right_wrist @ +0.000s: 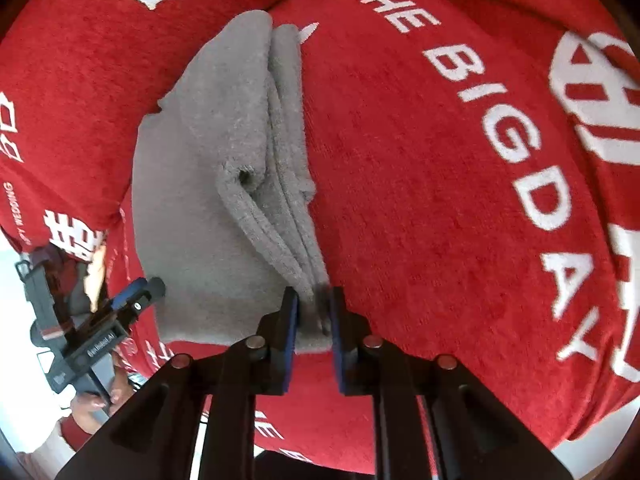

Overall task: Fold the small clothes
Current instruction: 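Lower the folded sweater onto the sofa and open both grippers, then press the folded grey sweater flat with both open grippers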

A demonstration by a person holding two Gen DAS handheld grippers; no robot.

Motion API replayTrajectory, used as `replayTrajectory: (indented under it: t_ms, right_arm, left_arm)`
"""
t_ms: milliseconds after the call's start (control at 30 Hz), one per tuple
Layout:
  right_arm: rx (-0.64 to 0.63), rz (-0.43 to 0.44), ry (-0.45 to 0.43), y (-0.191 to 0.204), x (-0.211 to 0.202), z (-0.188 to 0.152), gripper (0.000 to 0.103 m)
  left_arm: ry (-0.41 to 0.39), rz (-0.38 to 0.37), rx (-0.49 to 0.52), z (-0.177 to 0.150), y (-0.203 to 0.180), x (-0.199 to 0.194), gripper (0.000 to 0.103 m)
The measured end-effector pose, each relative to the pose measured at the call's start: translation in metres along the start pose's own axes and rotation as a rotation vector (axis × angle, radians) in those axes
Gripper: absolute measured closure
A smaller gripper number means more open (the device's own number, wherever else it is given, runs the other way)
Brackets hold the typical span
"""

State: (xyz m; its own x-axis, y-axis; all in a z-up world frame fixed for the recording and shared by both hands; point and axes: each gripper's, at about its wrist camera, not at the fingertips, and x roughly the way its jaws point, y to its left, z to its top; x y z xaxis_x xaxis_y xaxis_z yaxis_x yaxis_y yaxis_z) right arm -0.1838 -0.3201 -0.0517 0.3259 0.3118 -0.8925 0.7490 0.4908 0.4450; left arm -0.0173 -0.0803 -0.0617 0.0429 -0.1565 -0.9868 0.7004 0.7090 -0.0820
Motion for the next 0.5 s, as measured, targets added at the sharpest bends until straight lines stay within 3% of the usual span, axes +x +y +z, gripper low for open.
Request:
replayTrajectory:
  t_ms: [67, 267, 367, 500]
  right_arm:
    - [0.001, -0.013, 0.012, -0.003, -0.007, -0.004, 0.072]
    - [0.0, -0.005, -0.018, -0.003, -0.031, -0.001, 0.071]
    - [0.0, 0.002, -0.043, 0.001, -0.039, 0.005, 0.061]
    - [0.0, 0.076, -0.099, 0.01, -0.049, 0.026, 0.057]
  left_arm:
    - [0.01, -0.006, -0.015, 0.001, 0.002, -0.001, 0.024]
    - [0.026, -0.007, -0.039, 0.008, 0.0, -0.005, 0.024]
    - [0.026, -0.006, -0.042, 0.011, -0.001, -0.005, 0.024]
    - [0.017, -0.016, -0.065, 0.016, 0.003, -0.008, 0.024]
